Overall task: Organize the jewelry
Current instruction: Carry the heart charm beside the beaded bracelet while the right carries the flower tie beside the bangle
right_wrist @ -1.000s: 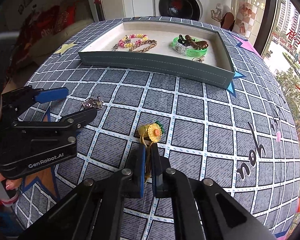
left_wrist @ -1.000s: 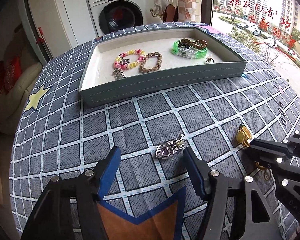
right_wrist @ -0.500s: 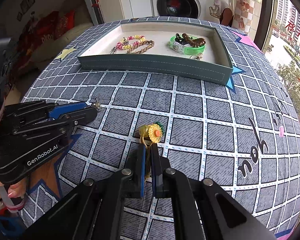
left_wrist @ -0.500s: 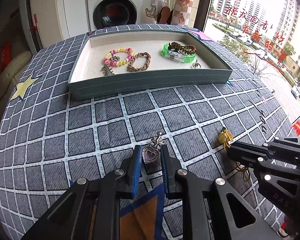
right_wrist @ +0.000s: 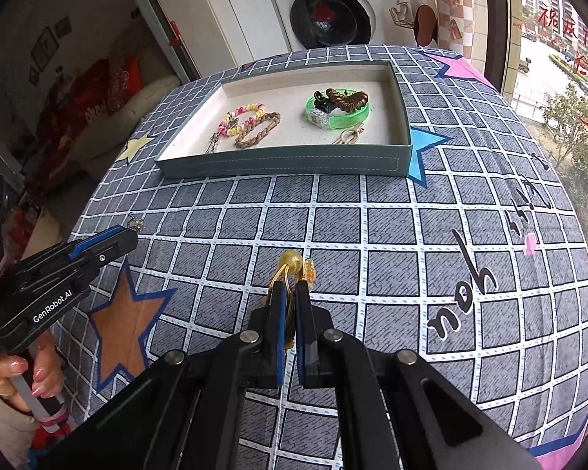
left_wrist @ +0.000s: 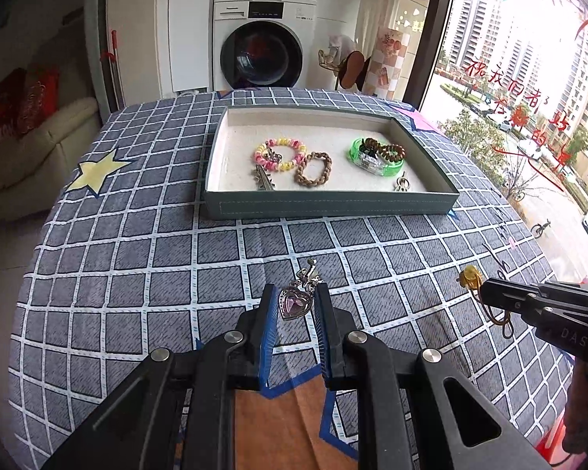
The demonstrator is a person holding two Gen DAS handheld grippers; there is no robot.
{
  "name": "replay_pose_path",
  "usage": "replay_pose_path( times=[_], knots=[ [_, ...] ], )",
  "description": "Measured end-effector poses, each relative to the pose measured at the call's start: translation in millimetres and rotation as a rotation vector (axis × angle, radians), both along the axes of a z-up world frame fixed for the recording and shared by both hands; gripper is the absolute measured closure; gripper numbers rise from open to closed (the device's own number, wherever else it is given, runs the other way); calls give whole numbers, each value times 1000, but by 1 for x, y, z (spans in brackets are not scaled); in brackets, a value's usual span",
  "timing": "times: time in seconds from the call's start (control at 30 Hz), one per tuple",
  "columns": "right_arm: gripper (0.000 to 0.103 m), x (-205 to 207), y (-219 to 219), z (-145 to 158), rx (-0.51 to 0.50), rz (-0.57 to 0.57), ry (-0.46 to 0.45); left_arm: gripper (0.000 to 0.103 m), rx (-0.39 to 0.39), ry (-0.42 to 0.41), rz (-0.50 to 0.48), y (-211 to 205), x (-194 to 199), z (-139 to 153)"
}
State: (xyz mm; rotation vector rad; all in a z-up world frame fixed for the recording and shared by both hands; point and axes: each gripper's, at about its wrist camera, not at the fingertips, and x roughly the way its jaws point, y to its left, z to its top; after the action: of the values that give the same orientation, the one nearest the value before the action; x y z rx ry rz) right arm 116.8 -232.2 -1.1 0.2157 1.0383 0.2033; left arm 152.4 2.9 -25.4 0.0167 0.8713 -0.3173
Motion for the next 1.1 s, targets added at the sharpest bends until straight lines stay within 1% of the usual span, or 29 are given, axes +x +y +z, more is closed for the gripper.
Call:
replay_pose_path(
  times=[0.2,0.37,0.57,0.7,0.87,1.1],
  knots=[
    [98,6,-11,16,49,-18,-18,72,-8,-52,16,2,9,22],
    [98,17,-16,32,45,-13,-48,72,3,-77,21,-1,21,32],
    [98,43,-19,52,52,-12,-88,72,-13,-89,39,-3,43,39],
    [98,66,-17,62,30,4,-109,72,-9,-103,52,-8,61,42],
    [98,95,-18,61,32,4,-108,72,-16,-93,69,-12,89,38],
    [98,136,-21,39,69,-6,-65,72,16,-60,66,-26,127,18]
  ],
)
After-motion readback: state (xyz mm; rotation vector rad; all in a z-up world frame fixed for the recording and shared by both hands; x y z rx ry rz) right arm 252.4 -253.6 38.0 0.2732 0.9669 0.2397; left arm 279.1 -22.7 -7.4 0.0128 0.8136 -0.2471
